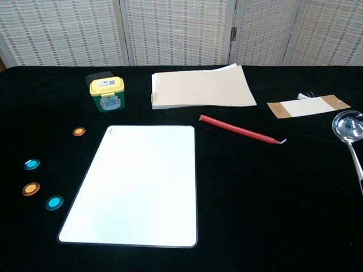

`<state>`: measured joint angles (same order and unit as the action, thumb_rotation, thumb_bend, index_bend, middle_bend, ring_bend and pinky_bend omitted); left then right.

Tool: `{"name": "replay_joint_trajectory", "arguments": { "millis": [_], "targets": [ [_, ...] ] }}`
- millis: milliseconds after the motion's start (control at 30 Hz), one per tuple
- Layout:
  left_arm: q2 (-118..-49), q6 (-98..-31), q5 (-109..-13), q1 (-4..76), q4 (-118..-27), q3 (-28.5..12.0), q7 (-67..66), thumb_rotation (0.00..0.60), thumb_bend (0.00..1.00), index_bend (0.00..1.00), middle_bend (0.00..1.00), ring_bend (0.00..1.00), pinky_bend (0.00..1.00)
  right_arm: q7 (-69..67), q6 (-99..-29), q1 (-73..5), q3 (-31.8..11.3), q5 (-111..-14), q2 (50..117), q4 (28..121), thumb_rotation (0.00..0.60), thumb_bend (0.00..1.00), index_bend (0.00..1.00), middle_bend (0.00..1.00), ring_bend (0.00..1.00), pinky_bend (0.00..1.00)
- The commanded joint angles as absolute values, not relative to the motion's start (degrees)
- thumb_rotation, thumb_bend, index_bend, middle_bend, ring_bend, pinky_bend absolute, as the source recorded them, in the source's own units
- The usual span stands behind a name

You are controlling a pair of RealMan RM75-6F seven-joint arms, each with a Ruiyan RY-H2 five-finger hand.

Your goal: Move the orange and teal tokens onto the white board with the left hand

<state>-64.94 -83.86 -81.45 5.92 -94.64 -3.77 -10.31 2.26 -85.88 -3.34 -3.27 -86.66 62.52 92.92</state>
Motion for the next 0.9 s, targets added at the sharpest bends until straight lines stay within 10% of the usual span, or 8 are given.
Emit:
{"name": "replay_joint_trajectory", "arguments": {
  "millis": [33,900],
  "targets": [
    [-65.08,-83.76,-81.36,6.01,-94.55,-3.82,-10.33,0.600,0.25,0.08,0.02,0.01,0.00,2.26,-85.85,-3.32,-3.27,-86.59,62.50,93.05,0.600,0.41,0.00,0.00,0.05,0.00],
    [-67.18,-78.25,-82.14,11.48,-90.61,-5.99,-6.61,0.600,0.34,0.30,0.11,0.08,0.00,0.93,-87.20,-2.50,-3.62,-86.59,60.84,93.41,0.600,0.40,0.00,0.00,0.05,0.00]
  ]
}}
